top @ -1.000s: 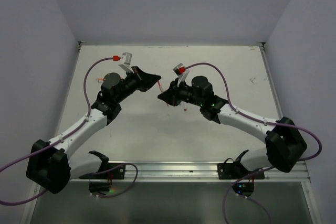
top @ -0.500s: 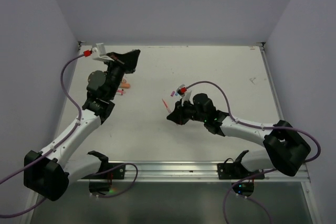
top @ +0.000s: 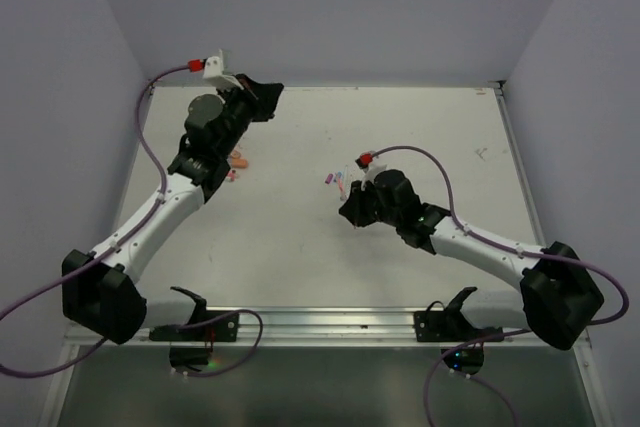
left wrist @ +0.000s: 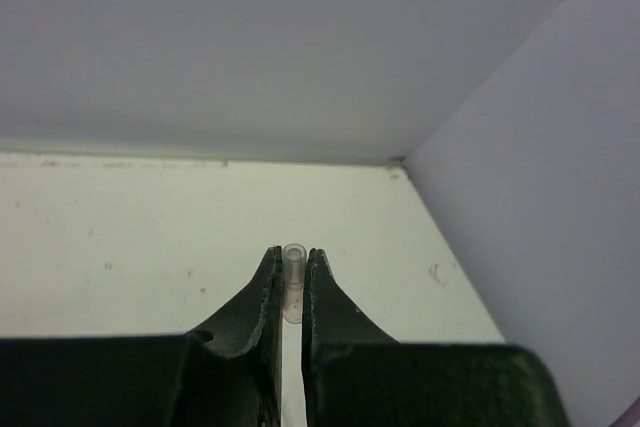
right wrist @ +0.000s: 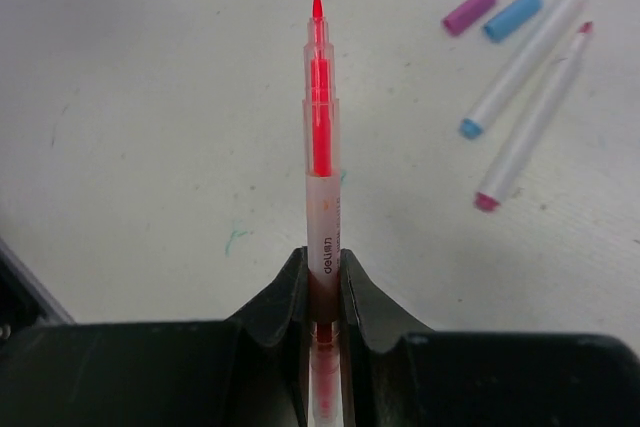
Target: Open the pen caps
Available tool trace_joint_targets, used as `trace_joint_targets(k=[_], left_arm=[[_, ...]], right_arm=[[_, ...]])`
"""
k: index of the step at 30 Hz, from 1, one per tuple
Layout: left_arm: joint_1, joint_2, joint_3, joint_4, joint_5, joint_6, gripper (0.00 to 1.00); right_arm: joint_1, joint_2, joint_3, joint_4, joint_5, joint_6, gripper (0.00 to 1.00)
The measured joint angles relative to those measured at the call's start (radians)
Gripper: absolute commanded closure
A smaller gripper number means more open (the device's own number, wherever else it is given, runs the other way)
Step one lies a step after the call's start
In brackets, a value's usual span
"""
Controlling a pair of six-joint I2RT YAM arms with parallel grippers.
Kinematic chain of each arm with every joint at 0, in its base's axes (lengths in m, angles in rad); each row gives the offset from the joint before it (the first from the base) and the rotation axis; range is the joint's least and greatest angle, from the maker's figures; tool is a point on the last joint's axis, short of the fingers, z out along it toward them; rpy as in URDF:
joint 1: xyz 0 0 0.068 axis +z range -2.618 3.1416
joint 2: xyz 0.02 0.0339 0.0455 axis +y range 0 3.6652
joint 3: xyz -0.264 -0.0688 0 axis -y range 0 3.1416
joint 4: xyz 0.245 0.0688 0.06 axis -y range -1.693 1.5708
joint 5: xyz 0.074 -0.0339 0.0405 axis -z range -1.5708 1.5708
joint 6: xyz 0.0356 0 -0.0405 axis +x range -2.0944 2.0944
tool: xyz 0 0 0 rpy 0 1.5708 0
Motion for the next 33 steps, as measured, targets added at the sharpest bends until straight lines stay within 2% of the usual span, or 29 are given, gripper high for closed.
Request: trace_joint_targets(k=[8,14,26,33], left_arm=[[-0.002,0.327,0.135,-0.348,0.220,0.063,0.94],[-0.004,0.563,0.261,-0.504,0.323,0.095,0.89],[-0.043,0.800,0.366,-0.590,0.365,0.123,0.82],[-0.055,0.878,0.404,-0.590,0.369,0.123,0.76]], right_arm=[[-0.215,0.031,0.123,-0.170,0.134,0.053,1.00],[-0.248,0.190,0.203,-0.198,0.146,0.070,1.00],[-0.250,0.423,0.257,-0.174,0.114,0.088,1.00],[-0.250,0.463,0.265,-0.151,0.090,0.090,0.92]])
